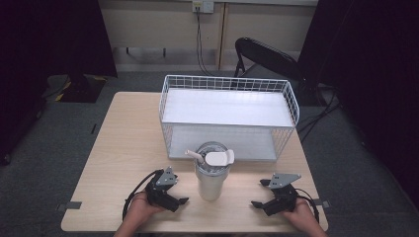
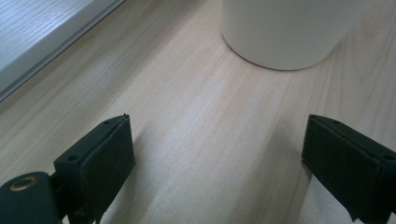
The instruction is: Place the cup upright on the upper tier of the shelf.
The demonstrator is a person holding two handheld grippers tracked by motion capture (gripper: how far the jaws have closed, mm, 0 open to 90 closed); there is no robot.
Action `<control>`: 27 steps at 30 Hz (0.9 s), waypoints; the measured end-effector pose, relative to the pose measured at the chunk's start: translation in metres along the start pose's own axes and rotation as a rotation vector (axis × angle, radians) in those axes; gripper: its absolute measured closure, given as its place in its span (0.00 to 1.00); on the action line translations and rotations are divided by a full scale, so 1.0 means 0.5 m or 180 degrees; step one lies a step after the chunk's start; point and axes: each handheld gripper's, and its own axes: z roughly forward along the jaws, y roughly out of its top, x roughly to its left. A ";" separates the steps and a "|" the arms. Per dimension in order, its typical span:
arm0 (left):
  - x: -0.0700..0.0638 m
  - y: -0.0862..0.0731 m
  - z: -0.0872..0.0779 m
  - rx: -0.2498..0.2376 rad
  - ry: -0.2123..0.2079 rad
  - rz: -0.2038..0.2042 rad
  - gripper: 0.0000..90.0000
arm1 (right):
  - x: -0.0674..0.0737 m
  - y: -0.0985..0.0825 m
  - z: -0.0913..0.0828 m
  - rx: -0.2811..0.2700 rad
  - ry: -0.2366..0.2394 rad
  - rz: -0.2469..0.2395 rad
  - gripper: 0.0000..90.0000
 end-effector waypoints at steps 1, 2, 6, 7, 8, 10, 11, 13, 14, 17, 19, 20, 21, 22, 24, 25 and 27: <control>0.000 0.000 0.000 0.0000 0.0003 -0.0003 0.10 | 0.000 0.000 0.000 0.0001 0.0000 -0.0001 0.14; 0.000 0.000 0.000 0.0002 0.0005 -0.0004 0.10 | 0.000 0.000 0.000 0.0000 0.0001 0.0000 0.14; 0.000 0.001 0.000 0.0004 0.0017 -0.0015 0.10 | 0.000 0.000 0.000 -0.0002 0.0002 -0.0001 0.14; -0.001 0.001 0.000 -0.0006 0.0021 -0.0031 0.10 | 0.000 0.000 0.000 -0.0002 0.0003 0.0000 0.14; -0.001 0.001 0.000 -0.0005 0.0023 -0.0033 0.10 | -0.001 0.000 0.000 -0.0002 0.0005 0.0001 0.14; 0.000 0.001 0.000 -0.0004 0.0033 -0.0040 0.11 | -0.001 0.000 0.000 -0.0003 0.0007 0.0003 0.14; 0.000 0.001 -0.001 -0.0019 0.0035 -0.0065 0.12 | -0.001 0.000 0.000 -0.0003 0.0007 0.0004 0.14; 0.003 0.001 -0.005 -0.0041 0.0037 -0.0125 0.18 | -0.001 0.000 0.000 -0.0003 0.0007 0.0004 0.14; 0.004 0.002 -0.007 -0.0066 -0.0005 -0.0160 0.18 | -0.001 0.000 0.000 -0.0003 0.0007 0.0004 0.14; 0.003 0.005 -0.015 -0.0186 -0.0007 -0.0197 0.18 | -0.001 0.000 -0.001 -0.0003 0.0010 0.0005 0.14; -0.001 0.012 -0.020 -0.0266 -0.0024 -0.0173 0.18 | -0.001 0.000 -0.001 -0.0004 0.0012 0.0001 0.14; -0.004 0.016 -0.020 -0.0317 -0.0056 -0.0187 0.18 | -0.001 0.000 -0.001 -0.0004 0.0013 -0.0001 0.14; -0.007 0.020 -0.021 -0.0345 -0.0074 -0.0163 0.18 | -0.001 -0.001 -0.001 -0.0004 0.0015 -0.0003 0.14; -0.010 0.025 -0.022 -0.0366 -0.0099 -0.0141 0.18 | -0.002 -0.001 -0.001 -0.0002 0.0019 -0.0003 0.14; -0.016 0.033 -0.021 -0.0416 -0.0135 -0.0113 0.19 | -0.002 -0.001 -0.001 -0.0001 0.0025 -0.0006 0.14; -0.018 0.036 -0.020 -0.0424 -0.0154 -0.0093 0.18 | -0.002 -0.001 -0.001 -0.0002 0.0025 -0.0010 0.14; -0.022 0.042 -0.020 -0.0457 -0.0203 -0.0101 0.18 | -0.002 -0.001 -0.001 -0.0002 0.0030 -0.0012 0.14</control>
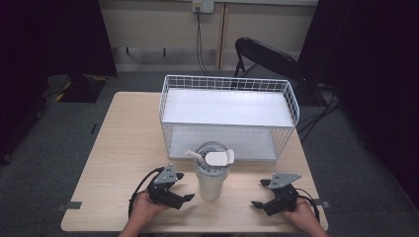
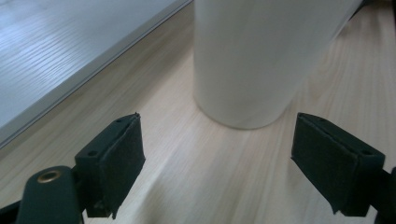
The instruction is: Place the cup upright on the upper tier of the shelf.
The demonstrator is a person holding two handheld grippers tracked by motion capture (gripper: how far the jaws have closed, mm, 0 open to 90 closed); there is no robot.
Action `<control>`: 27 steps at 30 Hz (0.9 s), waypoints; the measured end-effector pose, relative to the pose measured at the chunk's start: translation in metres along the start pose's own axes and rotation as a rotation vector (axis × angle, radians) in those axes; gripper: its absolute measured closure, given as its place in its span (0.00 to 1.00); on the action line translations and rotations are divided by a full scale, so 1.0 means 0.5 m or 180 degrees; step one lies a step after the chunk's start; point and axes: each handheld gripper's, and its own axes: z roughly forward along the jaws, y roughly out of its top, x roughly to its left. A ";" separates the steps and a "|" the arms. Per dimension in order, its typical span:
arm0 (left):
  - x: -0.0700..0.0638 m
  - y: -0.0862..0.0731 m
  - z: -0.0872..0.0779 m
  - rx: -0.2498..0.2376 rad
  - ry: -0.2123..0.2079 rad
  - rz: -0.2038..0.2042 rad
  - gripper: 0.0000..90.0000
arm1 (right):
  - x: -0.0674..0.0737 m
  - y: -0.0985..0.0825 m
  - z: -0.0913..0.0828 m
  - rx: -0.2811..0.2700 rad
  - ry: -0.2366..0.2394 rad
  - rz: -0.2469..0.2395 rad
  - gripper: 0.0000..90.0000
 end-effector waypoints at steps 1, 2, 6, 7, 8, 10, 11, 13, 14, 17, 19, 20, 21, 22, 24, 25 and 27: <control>-0.001 0.003 0.000 -0.0028 -0.0015 0.0000 0.18 | 0.000 0.000 0.000 0.0000 0.0000 0.0000 0.14; -0.002 0.005 -0.001 -0.0049 -0.0036 0.0005 0.18 | 0.000 0.000 0.000 0.0001 0.0001 0.0000 0.14; -0.008 0.017 -0.002 -0.0135 -0.0084 0.0029 0.18 | 0.000 0.000 0.000 0.0000 0.0001 0.0000 0.14; -0.009 0.019 -0.002 -0.0151 -0.0092 0.0032 0.18 | 0.000 0.000 0.000 0.0001 0.0001 0.0001 0.14; -0.010 0.022 -0.001 -0.0181 -0.0113 0.0025 0.18 | 0.000 0.000 0.000 0.0001 0.0001 0.0001 0.14; -0.014 0.028 -0.001 -0.0211 -0.0134 0.0048 0.18 | 0.000 0.000 0.000 0.0000 0.0001 0.0001 0.14; -0.015 0.030 -0.001 -0.0223 -0.0146 0.0066 0.18 | 0.000 0.000 0.000 0.0001 0.0001 0.0001 0.14; -0.018 0.034 -0.001 -0.0257 -0.0148 0.0079 0.18 | 0.000 0.000 0.000 0.0001 0.0001 0.0001 0.14; -0.018 0.036 -0.001 -0.0277 -0.0155 0.0079 0.18 | 0.000 0.000 0.000 0.0000 0.0001 0.0000 0.14; -0.020 0.040 -0.001 -0.0346 -0.0180 0.0079 0.18 | 0.000 0.000 0.000 0.0000 0.0001 0.0000 0.14; -0.021 0.044 0.001 -0.0438 -0.0191 0.0042 0.18 | 0.000 0.000 0.000 0.0000 0.0001 0.0000 0.14; -0.023 0.046 0.003 -0.0453 -0.0189 0.0050 0.18 | 0.000 0.000 0.000 0.0000 0.0001 0.0000 0.14; -0.024 0.047 0.006 -0.0459 -0.0188 0.0063 0.18 | 0.000 0.000 0.000 0.0001 0.0001 0.0001 0.14; -0.026 0.048 0.009 -0.0461 -0.0203 0.0069 0.17 | 0.000 0.000 0.000 0.0001 0.0001 0.0000 0.14; -0.029 0.051 0.013 -0.0470 -0.0210 0.0090 0.17 | 0.000 0.000 0.000 0.0001 0.0000 0.0000 0.14; -0.030 0.052 0.013 -0.0494 -0.0224 0.0096 0.17 | 0.000 0.000 0.000 0.0000 0.0001 0.0000 0.14; -0.032 0.055 0.016 -0.0524 -0.0219 0.0112 0.17 | 0.000 0.000 0.000 0.0001 0.0000 0.0000 0.14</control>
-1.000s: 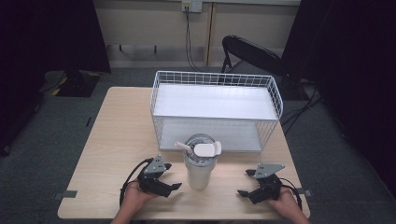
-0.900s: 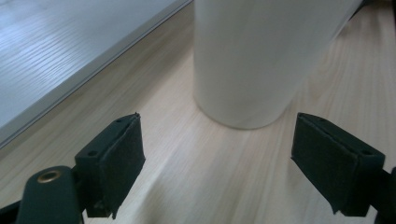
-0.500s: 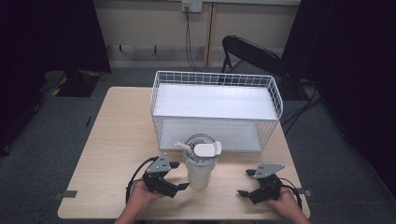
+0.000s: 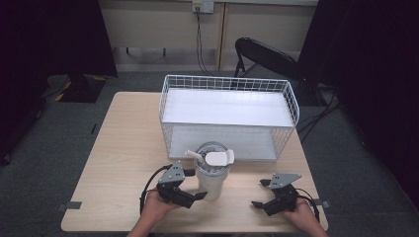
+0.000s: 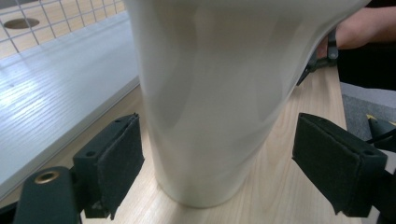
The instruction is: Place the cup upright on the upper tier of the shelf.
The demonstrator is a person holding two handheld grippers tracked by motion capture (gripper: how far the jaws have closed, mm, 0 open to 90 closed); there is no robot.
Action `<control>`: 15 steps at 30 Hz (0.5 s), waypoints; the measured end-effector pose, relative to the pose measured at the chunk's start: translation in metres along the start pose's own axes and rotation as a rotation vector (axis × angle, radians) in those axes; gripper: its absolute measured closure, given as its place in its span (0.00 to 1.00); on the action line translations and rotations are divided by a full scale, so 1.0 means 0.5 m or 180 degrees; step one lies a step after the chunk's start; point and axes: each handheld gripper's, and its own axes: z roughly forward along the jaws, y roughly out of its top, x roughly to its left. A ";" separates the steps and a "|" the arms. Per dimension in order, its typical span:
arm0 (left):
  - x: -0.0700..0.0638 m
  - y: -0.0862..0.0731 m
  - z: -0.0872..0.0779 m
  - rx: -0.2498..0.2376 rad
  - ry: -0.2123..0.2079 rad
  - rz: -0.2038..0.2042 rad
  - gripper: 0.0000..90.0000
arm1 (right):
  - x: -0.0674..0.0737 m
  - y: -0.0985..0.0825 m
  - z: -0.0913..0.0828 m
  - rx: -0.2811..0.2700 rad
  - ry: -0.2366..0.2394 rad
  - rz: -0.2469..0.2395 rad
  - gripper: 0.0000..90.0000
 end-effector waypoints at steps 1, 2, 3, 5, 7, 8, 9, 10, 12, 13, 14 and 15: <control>-0.001 0.001 0.002 -0.0022 0.0004 0.0017 0.17 | 0.000 0.000 0.000 0.0000 0.0001 0.0000 0.14; -0.002 0.001 0.005 -0.0061 0.0003 0.0005 0.17 | 0.000 0.000 0.000 0.0000 0.0001 0.0000 0.14; -0.002 0.001 0.005 -0.0061 0.0003 0.0005 0.17 | 0.000 0.000 0.000 0.0000 0.0001 0.0000 0.14; -0.003 0.002 0.010 -0.0115 0.0009 0.0016 0.17 | 0.000 0.000 0.000 0.0000 0.0001 0.0000 0.14; -0.005 0.002 0.014 -0.0179 0.0036 0.0023 0.17 | 0.000 0.000 0.000 0.0000 0.0001 0.0001 0.14; -0.006 0.003 0.018 -0.0262 0.0072 0.0012 0.16 | 0.000 0.000 0.000 0.0000 0.0001 0.0002 0.14; -0.006 0.003 0.020 -0.0287 0.0081 0.0009 0.16 | 0.000 0.000 0.000 0.0000 0.0002 0.0002 0.14; -0.007 0.003 0.021 -0.0323 0.0089 0.0001 0.16 | 0.000 0.000 0.000 0.0000 0.0002 0.0002 0.14; -0.007 0.003 0.025 -0.0402 0.0091 -0.0002 0.14 | 0.000 0.000 0.000 0.0000 0.0003 0.0001 0.14; -0.006 0.003 0.028 -0.0449 0.0083 -0.0001 0.14 | 0.000 0.000 0.000 0.0000 0.0003 -0.0001 0.14; -0.006 0.003 0.031 -0.0462 0.0091 -0.0011 0.13 | 0.000 0.000 0.000 0.0001 0.0005 -0.0002 0.14; -0.006 0.003 0.035 -0.0482 0.0111 -0.0004 0.12 | 0.000 0.000 0.000 0.0000 0.0005 -0.0002 0.14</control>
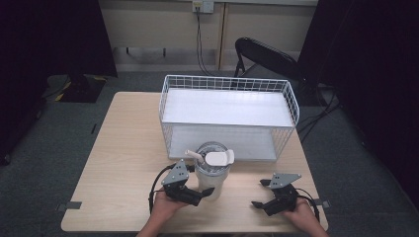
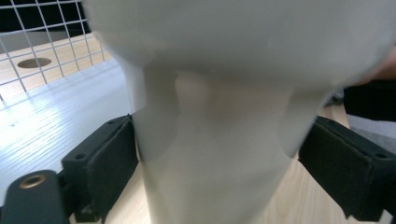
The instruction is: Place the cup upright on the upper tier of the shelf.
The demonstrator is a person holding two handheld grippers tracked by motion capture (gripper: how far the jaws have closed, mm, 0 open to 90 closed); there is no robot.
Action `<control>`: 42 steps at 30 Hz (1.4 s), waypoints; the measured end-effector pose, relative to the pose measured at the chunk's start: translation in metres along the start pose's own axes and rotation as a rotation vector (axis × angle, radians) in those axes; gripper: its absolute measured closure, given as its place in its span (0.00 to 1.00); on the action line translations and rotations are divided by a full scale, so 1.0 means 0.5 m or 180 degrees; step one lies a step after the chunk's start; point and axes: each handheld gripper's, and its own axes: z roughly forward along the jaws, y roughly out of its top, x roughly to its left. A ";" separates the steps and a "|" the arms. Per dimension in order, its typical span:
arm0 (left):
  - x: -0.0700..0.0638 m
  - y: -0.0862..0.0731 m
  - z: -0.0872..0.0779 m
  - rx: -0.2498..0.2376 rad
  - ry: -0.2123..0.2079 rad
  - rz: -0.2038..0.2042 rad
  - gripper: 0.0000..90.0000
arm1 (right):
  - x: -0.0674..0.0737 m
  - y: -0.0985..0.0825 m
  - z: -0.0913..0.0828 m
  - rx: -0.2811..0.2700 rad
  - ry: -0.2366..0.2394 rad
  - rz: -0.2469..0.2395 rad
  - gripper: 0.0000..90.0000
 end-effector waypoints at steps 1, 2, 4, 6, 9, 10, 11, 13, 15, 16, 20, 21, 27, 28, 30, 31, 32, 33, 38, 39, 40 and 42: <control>0.000 -0.001 0.005 -0.0045 -0.0018 -0.0002 0.11 | 0.000 0.000 0.000 0.0000 0.0000 0.0000 0.14; 0.000 -0.002 0.008 -0.0073 -0.0012 -0.0010 0.11 | 0.000 0.000 0.000 0.0000 0.0000 0.0001 0.14; -0.001 -0.002 0.014 -0.0133 0.0011 0.0024 0.10 | 0.000 0.000 0.000 0.0000 0.0000 -0.0001 0.14; 0.000 -0.003 0.019 -0.0209 0.0002 0.0012 0.09 | 0.000 0.000 0.000 0.0000 0.0000 0.0000 0.14; -0.001 -0.005 0.026 -0.0292 0.0019 0.0009 0.08 | 0.000 0.000 0.000 0.0000 0.0000 0.0000 0.14; -0.001 -0.006 0.028 -0.0308 0.0017 0.0020 0.08 | 0.000 0.000 0.000 -0.0001 0.0000 -0.0001 0.14; -0.002 -0.006 0.032 -0.0341 0.0024 0.0002 0.08 | 0.000 0.000 0.000 0.0000 0.0000 0.0000 0.14; -0.002 -0.006 0.037 -0.0364 0.0036 0.0010 0.08 | 0.000 0.000 0.000 -0.0001 0.0000 -0.0001 0.14; -0.003 -0.006 0.040 -0.0402 0.0053 0.0046 0.09 | 0.000 0.000 0.000 0.0000 0.0001 0.0000 0.14; -0.003 -0.005 0.042 -0.0416 0.0061 0.0068 0.09 | 0.000 0.000 0.000 0.0000 0.0000 -0.0001 0.14; -0.006 -0.006 0.041 -0.0448 0.0102 0.0141 0.11 | 0.000 0.000 0.000 0.0000 0.0001 -0.0001 0.14; -0.008 -0.007 0.041 -0.0472 0.0093 0.0129 0.11 | 0.000 0.000 0.000 0.0000 0.0001 -0.0002 0.14; -0.020 -0.007 0.037 -0.0474 0.0172 0.0236 0.11 | 0.000 0.000 0.000 -0.0001 0.0002 -0.0001 0.14; -0.023 -0.006 0.036 -0.0465 0.0160 0.0267 0.11 | 0.000 0.000 0.000 -0.0001 0.0002 -0.0001 0.14; -0.027 -0.002 0.036 -0.0483 0.0154 0.0263 0.11 | 0.000 0.000 0.000 -0.0001 0.0003 -0.0002 0.14; -0.028 0.002 0.034 -0.0474 0.0129 0.0246 0.11 | 0.000 0.000 0.000 0.0000 0.0003 -0.0002 0.14; -0.029 0.006 0.033 -0.0490 0.0122 0.0207 0.11 | 0.000 0.000 0.000 -0.0001 0.0003 -0.0002 0.14; -0.030 0.011 0.032 -0.0509 0.0107 0.0164 0.11 | 0.000 0.000 0.000 0.0000 0.0003 -0.0002 0.14; -0.022 0.046 0.015 -0.0530 0.0106 0.0111 0.11 | -0.001 0.000 0.000 -0.0001 0.0003 -0.0005 0.14; -0.020 0.051 0.012 -0.0522 0.0107 0.0097 0.11 | -0.001 0.000 0.000 -0.0001 0.0004 -0.0006 0.14; -0.017 0.058 0.008 -0.0523 0.0112 0.0063 0.11 | -0.001 0.000 0.000 -0.0001 0.0005 -0.0006 0.14; -0.010 0.071 -0.001 -0.0495 0.0125 0.0015 0.11 | -0.001 0.000 0.000 0.0000 0.0006 -0.0005 0.14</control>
